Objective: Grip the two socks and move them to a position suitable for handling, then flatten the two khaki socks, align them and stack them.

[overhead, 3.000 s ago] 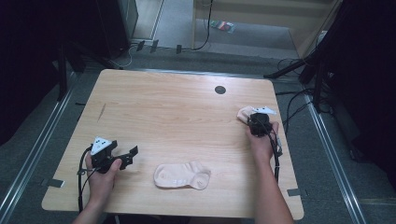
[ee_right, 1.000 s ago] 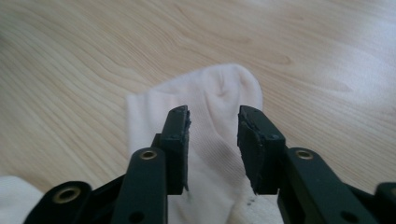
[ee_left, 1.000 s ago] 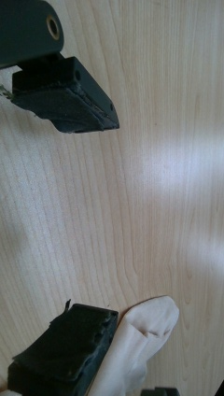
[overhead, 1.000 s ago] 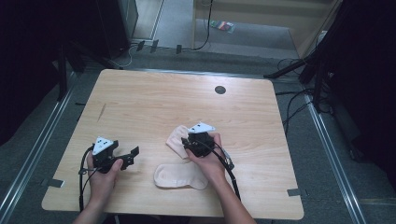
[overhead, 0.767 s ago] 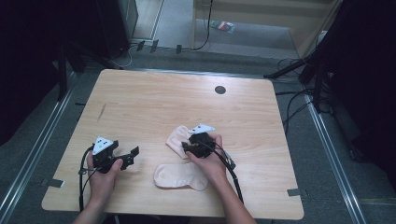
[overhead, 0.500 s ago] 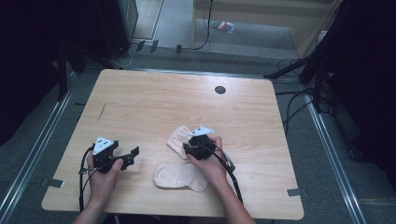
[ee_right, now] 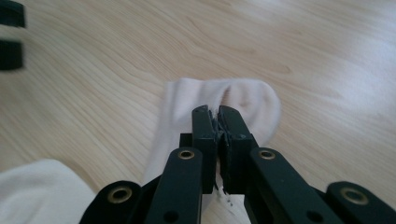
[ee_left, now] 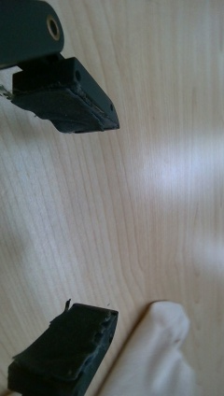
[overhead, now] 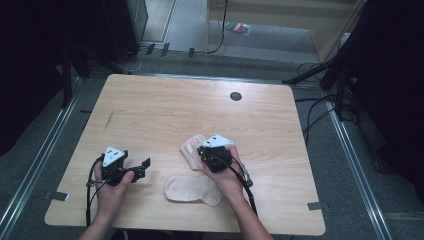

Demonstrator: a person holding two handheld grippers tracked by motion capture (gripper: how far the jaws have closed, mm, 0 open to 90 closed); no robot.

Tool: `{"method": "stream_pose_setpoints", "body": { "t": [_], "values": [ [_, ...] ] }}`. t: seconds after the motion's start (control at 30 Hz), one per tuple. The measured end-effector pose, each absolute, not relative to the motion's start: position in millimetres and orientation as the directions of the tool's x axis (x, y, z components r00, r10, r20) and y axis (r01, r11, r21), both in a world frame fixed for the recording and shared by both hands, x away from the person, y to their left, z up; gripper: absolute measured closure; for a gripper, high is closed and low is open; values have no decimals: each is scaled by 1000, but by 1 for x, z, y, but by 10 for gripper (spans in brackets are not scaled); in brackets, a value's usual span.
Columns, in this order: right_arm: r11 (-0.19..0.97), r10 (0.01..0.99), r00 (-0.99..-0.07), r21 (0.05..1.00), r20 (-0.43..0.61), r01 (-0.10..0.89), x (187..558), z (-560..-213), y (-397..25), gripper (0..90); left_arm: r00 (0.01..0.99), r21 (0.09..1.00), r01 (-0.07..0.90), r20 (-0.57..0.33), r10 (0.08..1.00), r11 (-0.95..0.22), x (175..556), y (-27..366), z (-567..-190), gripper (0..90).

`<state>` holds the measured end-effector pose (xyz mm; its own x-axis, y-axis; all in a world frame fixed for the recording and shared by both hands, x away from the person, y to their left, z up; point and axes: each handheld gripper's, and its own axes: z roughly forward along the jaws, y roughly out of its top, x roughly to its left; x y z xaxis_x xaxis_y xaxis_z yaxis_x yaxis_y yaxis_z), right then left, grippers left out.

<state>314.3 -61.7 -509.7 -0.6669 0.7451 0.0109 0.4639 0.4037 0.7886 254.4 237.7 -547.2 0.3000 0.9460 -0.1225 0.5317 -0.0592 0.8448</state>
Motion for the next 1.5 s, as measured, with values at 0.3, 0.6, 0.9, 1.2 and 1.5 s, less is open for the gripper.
{"method": "stream_pose_setpoints", "body": {
  "t": [0.3, 0.6, 0.9, 1.2, 1.5],
  "values": [
    [386, 735, -678, 800, 35, 459, 320, -474, -48, 875, 506, 829, 529, -139, 851, -179, 259, 182, -539, 136],
    [367, 733, -680, 821, 35, 438, 321, -443, -39, 875, 587, 800, 541, -136, 798, -262, 287, 144, -534, 163],
    [322, 685, -725, 865, 68, 386, 314, -417, -24, 875, 470, 869, 428, 21, 882, -248, 294, 159, -511, 888],
    [284, 686, -719, 869, 112, 406, 317, -439, -29, 877, 384, 840, 355, 271, 883, -412, 269, 173, -505, 900],
    [288, 749, -651, 823, 126, 490, 324, -481, -53, 879, 488, 805, 395, 224, 843, -443, 274, 156, -530, 788]
  ]
}}
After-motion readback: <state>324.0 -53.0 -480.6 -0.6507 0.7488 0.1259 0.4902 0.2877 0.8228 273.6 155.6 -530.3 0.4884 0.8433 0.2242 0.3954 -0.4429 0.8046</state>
